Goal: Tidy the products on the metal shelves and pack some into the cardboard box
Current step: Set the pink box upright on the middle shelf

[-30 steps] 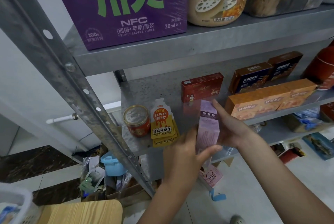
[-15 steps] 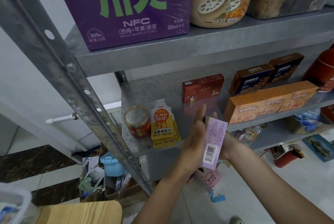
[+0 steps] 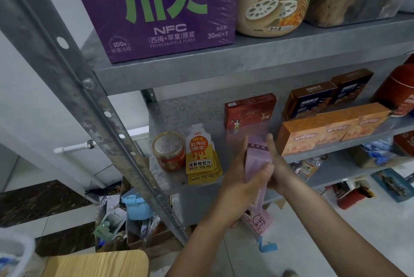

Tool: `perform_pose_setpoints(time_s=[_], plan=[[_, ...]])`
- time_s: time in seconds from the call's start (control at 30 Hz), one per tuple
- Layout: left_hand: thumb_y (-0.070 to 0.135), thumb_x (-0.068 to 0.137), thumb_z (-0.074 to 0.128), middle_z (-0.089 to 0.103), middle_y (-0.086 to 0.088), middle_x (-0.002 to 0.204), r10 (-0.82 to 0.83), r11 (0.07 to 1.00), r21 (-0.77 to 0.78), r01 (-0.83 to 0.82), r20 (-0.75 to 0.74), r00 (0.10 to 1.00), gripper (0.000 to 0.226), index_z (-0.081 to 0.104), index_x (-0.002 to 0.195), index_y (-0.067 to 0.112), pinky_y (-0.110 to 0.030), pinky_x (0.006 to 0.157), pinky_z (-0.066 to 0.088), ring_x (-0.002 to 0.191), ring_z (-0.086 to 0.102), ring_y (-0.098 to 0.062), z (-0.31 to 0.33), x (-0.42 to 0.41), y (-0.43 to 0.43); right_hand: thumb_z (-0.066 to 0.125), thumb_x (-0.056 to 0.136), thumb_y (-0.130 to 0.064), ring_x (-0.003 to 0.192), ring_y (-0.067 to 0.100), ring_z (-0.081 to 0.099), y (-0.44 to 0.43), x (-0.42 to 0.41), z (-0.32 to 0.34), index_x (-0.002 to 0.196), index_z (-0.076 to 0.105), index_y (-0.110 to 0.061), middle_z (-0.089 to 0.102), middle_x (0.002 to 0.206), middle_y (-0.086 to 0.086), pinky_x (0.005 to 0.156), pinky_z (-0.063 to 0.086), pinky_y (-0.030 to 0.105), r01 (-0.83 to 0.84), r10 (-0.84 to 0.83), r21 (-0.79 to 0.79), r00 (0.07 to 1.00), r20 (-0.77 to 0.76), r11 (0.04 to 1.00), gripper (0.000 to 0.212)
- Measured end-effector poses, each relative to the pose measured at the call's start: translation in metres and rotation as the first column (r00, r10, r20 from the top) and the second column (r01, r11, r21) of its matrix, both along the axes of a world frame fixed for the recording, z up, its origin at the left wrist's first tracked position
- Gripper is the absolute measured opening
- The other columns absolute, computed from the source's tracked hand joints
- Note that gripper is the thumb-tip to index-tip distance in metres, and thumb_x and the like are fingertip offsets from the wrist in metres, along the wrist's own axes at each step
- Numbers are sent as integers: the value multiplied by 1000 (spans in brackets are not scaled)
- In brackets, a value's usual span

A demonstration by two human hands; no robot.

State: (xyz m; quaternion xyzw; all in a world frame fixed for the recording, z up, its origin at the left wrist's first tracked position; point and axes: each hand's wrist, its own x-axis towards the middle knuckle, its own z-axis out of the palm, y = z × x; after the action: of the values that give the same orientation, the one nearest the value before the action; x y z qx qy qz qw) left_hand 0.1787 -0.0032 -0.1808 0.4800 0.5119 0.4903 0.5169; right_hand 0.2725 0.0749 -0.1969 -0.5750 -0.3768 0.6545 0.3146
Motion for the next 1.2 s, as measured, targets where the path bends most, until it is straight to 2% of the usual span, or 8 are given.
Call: perform_pose_setpoints(time_s=[0.17, 0.3, 0.5, 0.6, 0.77, 0.9, 1.0, 1.2], plan=[[17, 84, 75, 70, 15, 106, 99, 995, -12, -100, -43, 994, 37, 59, 110, 39, -21, 82, 56, 100, 67, -4, -18, -11, 0, 23, 96, -63, 99, 22, 61, 17, 18, 10, 123, 53, -23, 64, 109, 4, 80, 51, 40, -106, 41, 225, 961, 274, 969, 57], [6, 88, 68, 73, 9, 106, 115, 992, 31, -118, 83, 990, 33, 59, 113, 26, -19, 77, 55, 103, 68, -10, -18, -16, 0, 51, 92, -49, 93, 20, 67, 18, 37, 11, 122, 52, -24, 69, 100, 5, 66, 51, 34, -47, 50, 175, 999, -14, 983, 39], [9, 84, 72, 70, 9, 114, -25, 997, 74, 24, 6, 1000, 44, 57, 122, 26, -23, 84, 54, 109, 65, -12, -27, -35, 0, 76, 66, -42, 84, 19, 68, 15, 53, 1, 118, 58, -13, 70, 94, 8, 72, 58, 36, 107, -39, 214, 953, -302, 971, 62], [10, 80, 79, 68, 22, 111, -7, 996, 92, 12, -60, 998, 55, 52, 125, 26, -18, 79, 53, 104, 65, -3, -34, -39, 3, 81, 60, -25, 88, 18, 68, 9, 54, 9, 105, 61, -26, 67, 99, 3, 68, 60, 31, 118, -54, 425, 986, -161, 897, 49], [62, 63, 78, 69, 23, 101, 86, 992, 105, -66, -199, 976, 58, 54, 107, 33, -24, 77, 57, 96, 67, 0, -39, -37, 15, 80, 67, 2, 82, -1, 66, -5, 42, 20, 106, 59, -25, 65, 104, -3, 64, 54, 15, -52, 34, 634, 999, 40, 772, 52], [39, 61, 81, 73, 11, 101, 125, 989, 99, -114, -109, 986, 53, 59, 106, 25, -26, 79, 57, 98, 69, -8, -46, -47, 24, 73, 69, 11, 101, 5, 66, -5, 56, 20, 124, 50, -28, 69, 111, -7, 75, 55, 18, -83, 174, 606, 980, -94, 791, 71], [25, 63, 82, 73, 1, 110, 82, 994, 64, -84, 28, 996, 59, 59, 117, 18, -34, 84, 57, 106, 68, -19, -53, -50, 28, 73, 72, 8, 105, 11, 66, -5, 70, 12, 124, 54, -20, 72, 109, -7, 78, 54, 19, -274, 299, 536, 953, 41, 799, 62], [52, 64, 80, 66, 12, 122, 249, 963, 101, -248, 4, 969, 78, 49, 131, 31, -33, 93, 53, 115, 62, -10, -42, -13, 36, 88, 60, -7, 84, 15, 69, -3, 81, -7, 92, 63, -20, 73, 86, -7, 74, 58, 30, -139, 15, 554, 975, 222, 821, 42]])
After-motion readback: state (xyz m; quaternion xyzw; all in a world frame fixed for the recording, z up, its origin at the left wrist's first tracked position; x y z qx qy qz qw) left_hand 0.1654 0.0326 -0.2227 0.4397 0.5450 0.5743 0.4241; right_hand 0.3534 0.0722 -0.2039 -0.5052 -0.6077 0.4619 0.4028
